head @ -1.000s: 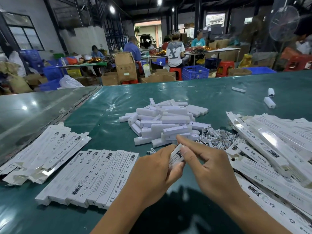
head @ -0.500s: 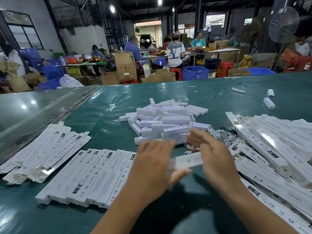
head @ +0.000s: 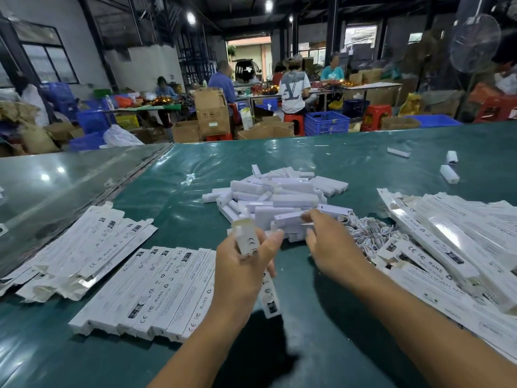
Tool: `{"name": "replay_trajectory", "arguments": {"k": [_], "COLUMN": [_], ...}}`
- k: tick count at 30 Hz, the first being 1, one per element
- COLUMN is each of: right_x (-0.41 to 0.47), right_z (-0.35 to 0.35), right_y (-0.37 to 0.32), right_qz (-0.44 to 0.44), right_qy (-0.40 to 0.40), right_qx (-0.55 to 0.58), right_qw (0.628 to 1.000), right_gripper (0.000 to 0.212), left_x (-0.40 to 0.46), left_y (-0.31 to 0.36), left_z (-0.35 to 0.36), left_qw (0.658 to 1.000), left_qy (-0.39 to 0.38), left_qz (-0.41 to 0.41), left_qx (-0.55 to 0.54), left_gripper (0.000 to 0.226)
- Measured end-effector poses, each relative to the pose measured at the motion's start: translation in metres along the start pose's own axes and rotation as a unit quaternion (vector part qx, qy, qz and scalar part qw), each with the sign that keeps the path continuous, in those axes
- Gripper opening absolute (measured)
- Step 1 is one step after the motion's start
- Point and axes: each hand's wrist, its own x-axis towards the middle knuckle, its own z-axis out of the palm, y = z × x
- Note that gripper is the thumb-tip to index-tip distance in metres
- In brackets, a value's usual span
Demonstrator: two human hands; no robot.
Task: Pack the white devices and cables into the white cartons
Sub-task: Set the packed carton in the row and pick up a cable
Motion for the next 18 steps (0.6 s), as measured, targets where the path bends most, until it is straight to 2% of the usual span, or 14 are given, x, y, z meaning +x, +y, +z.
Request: {"name": "replay_trajectory", "arguments": {"k": [4, 7, 10, 12, 14, 16, 18], "right_x": [0.060, 0.076, 0.074, 0.062, 0.043, 0.017, -0.011], "right_z": [0.004, 0.006, 0.000, -0.013, -0.027, -0.040, -0.052], "right_y": [0.021, 0.033, 0.031, 0.025, 0.019, 0.012, 0.006], "right_qz": [-0.024, -0.051, -0.064, -0.040, 0.001, 0.041, 0.057], "right_qy": [-0.067, -0.056, -0.040, 0.022, 0.119, 0.184, 0.179], "right_qx": [-0.205, -0.269, -0.273, -0.148, 0.046, 0.238, 0.432], "right_qw": [0.976, 0.960, 0.959, 0.988, 0.992, 0.953, 0.882], "right_gripper": [0.031, 0.033, 0.030, 0.025, 0.023, 0.029, 0.033], "left_x": [-0.007, -0.009, -0.012, -0.013, -0.010, -0.006, -0.003], "left_y": [-0.005, -0.005, 0.000, 0.002, 0.003, 0.002, 0.000], "left_z": [0.007, 0.009, 0.012, 0.010, 0.004, 0.000, -0.002], "left_qw": [0.999, 0.998, 0.995, 0.995, 0.995, 0.989, 0.973], "left_qy": [-0.020, -0.049, -0.089, -0.086, -0.074, -0.083, -0.093], "left_qz": [-0.023, -0.030, -0.020, 0.005, 0.017, 0.027, 0.062], "left_qx": [0.036, 0.040, 0.042, 0.040, 0.069, 0.116, 0.202], "left_gripper": [0.047, 0.044, 0.027, 0.027, 0.037, 0.037, 0.028]}}
